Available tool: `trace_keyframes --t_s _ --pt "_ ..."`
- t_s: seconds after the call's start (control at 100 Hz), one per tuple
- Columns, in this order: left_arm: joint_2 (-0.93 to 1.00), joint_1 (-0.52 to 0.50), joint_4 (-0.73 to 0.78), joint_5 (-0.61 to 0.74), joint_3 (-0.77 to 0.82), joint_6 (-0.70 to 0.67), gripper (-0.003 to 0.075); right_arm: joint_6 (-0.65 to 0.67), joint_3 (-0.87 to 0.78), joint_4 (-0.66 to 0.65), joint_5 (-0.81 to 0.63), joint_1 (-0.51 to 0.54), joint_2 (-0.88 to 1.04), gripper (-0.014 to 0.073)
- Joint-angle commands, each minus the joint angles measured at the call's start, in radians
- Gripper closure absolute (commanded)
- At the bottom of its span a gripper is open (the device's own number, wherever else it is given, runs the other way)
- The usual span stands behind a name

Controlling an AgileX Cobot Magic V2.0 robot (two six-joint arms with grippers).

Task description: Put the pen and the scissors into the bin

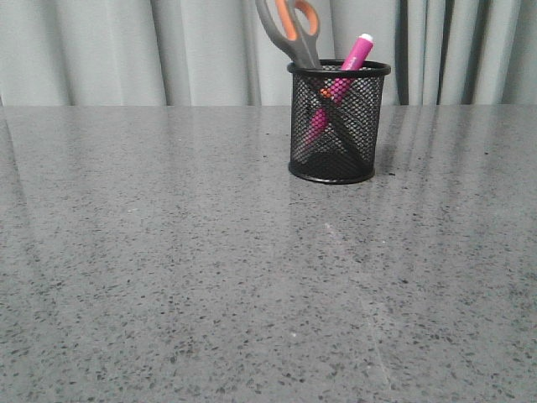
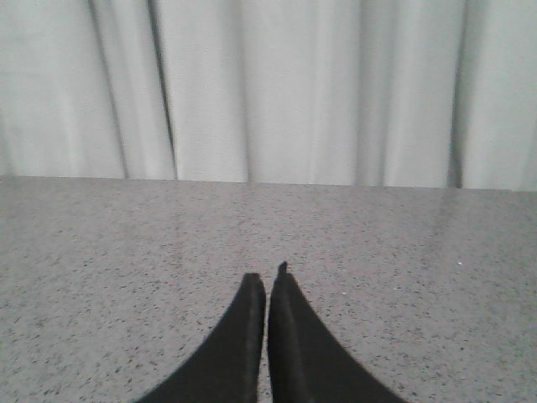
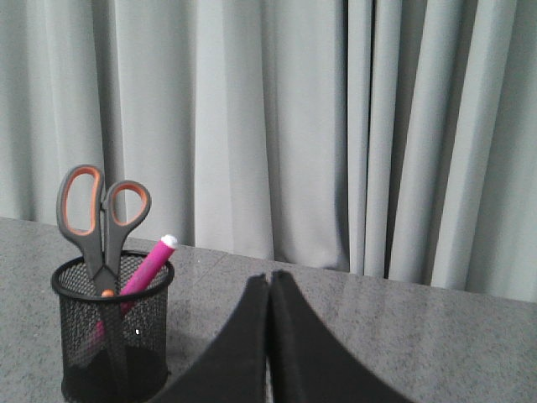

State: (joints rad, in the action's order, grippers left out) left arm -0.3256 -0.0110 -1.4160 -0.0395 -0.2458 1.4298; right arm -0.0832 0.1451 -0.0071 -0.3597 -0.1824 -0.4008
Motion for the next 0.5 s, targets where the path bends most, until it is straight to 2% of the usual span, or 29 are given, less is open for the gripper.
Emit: trace_keyframes --t_s 0.0,0.18,0.49 --pt "0.062 -0.001 -0.031 0.039 0.022 0.001 0.0739 -0.011 -0.007 -0.001 -0.026 0.005 0.067 0.0669" --pt "0.153 -0.001 -0.060 0.026 0.070 0.001 0.0739 -0.011 -0.019 0.007 0.011 0.005 0.151 0.0669" --pt "0.156 -0.001 -0.077 0.024 0.070 0.001 0.0739 -0.011 -0.019 0.007 0.021 0.005 0.154 0.0670"
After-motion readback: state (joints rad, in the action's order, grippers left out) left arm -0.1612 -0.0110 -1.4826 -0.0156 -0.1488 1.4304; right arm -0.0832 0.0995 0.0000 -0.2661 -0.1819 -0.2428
